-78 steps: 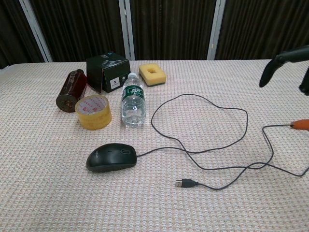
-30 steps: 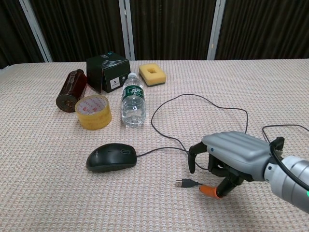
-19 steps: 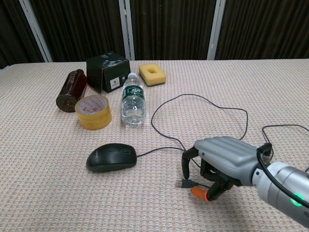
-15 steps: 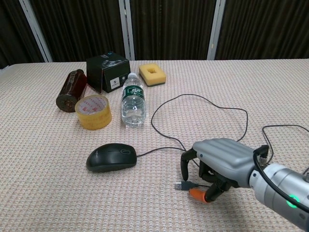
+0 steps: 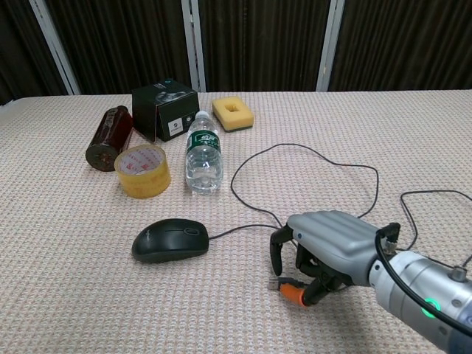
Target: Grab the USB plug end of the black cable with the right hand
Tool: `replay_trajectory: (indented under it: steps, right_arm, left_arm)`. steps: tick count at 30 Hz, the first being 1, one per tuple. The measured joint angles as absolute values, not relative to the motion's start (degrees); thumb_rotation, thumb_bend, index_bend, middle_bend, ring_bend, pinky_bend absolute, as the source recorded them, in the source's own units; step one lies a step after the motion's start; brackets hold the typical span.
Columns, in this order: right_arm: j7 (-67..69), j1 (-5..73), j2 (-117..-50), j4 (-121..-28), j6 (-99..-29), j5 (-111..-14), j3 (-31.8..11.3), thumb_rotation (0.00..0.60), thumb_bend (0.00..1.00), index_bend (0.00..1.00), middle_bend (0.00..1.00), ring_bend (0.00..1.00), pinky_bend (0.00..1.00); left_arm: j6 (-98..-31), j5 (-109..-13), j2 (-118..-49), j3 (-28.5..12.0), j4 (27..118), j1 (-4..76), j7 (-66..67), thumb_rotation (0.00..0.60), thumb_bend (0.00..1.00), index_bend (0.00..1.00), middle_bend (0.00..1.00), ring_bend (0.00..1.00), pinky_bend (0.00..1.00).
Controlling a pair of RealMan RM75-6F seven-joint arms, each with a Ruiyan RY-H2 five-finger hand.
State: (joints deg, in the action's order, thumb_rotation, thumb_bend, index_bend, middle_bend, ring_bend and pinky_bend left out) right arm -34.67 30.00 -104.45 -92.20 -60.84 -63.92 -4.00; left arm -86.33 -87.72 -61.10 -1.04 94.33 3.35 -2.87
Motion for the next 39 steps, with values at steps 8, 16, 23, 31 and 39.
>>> replay_trajectory:
  steps: [8, 16, 23, 31, 39]
  right_arm:
    - [-35.1, 29.7, -105.0, -91.6, -61.2, -63.3, -2.9, 0.600, 0.38, 0.57, 1.00, 1.00, 0.82]
    - [-34.4, 29.7, -105.1, -92.0, -62.4, -65.6, -2.7, 0.600, 0.42, 0.60, 1.00, 1.00, 0.82]
    - [-33.4, 30.3, -101.7, -96.3, -64.4, -69.2, -4.8, 0.600, 0.42, 0.60, 1.00, 1.00, 0.82]
    - [-24.6, 29.8, -98.9, -98.2, -69.6, -76.8, -7.6, 0.600, 0.43, 0.61, 1.00, 1.00, 0.82]
    - [-5.8, 26.9, -100.6, -91.0, -82.4, -89.5, -7.5, 0.600, 0.42, 0.62, 1.00, 1.00, 0.82]
  left_arm:
    - [-86.2, -87.5, -61.0, -1.1, 94.4, 3.3, -3.0, 0.600, 0.07, 0.06, 0.00, 0.00, 0.00]
    - [-86.2, -87.2, -61.0, -1.1, 94.5, 3.3, -3.1, 0.600, 0.07, 0.06, 0.00, 0.00, 0.00]
    - [-85.9, -87.0, -60.9, -1.1, 94.6, 3.3, -3.2, 0.600, 0.07, 0.06, 0.00, 0.00, 0.00]
    - [-85.9, -87.0, -61.1, -1.1, 94.8, 3.3, -2.4, 0.600, 0.07, 0.06, 0.00, 0.00, 0.00]
    - [-86.1, -86.7, -61.4, -1.2, 94.8, 3.2, -1.9, 0.600, 0.06, 0.06, 0.00, 0.00, 0.00]
